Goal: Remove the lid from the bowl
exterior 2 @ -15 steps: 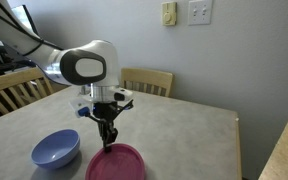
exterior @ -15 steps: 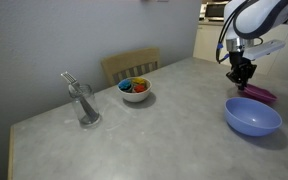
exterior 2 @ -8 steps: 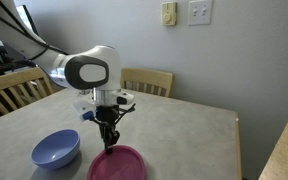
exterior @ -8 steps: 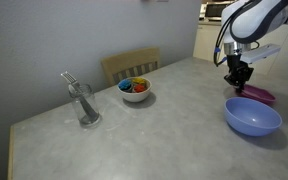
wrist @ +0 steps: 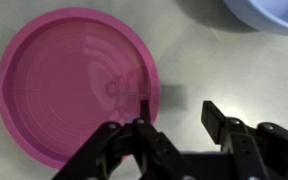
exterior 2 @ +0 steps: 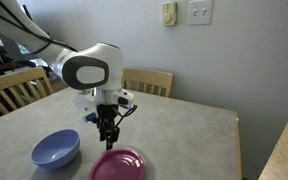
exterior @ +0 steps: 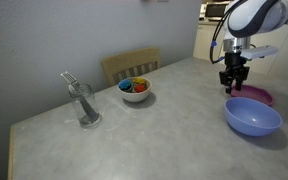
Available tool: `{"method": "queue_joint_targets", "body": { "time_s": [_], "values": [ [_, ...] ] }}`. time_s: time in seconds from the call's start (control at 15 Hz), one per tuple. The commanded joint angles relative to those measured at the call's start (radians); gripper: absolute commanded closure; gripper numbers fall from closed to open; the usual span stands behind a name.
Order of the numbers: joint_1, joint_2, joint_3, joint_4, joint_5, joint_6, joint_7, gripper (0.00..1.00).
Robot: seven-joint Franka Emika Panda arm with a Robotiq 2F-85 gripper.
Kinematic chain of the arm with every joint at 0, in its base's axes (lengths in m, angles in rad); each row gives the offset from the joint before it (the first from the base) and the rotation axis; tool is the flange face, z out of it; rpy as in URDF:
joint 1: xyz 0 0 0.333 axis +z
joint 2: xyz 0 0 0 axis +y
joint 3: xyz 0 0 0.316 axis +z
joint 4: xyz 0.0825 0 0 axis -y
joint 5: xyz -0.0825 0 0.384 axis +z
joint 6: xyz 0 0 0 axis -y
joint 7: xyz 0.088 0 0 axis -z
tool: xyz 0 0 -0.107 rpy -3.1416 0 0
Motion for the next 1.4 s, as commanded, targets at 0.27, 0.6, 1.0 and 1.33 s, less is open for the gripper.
{"method": "queue_joint_targets", "body": {
  "time_s": [0.27,0.6,1.0,1.33],
  "values": [
    [-0.012,-0.202,0.004,-0.118,0.031,-0.100,-0.042,0.00],
    [0.004,-0.348,-0.001,-0.180,0.021,-0.193,-0.024,0.00],
    [0.012,-0.385,-0.004,-0.163,0.016,-0.248,-0.022,0.00],
    [0.012,-0.391,-0.004,-0.172,0.016,-0.249,-0.022,0.00]
  ]
}}
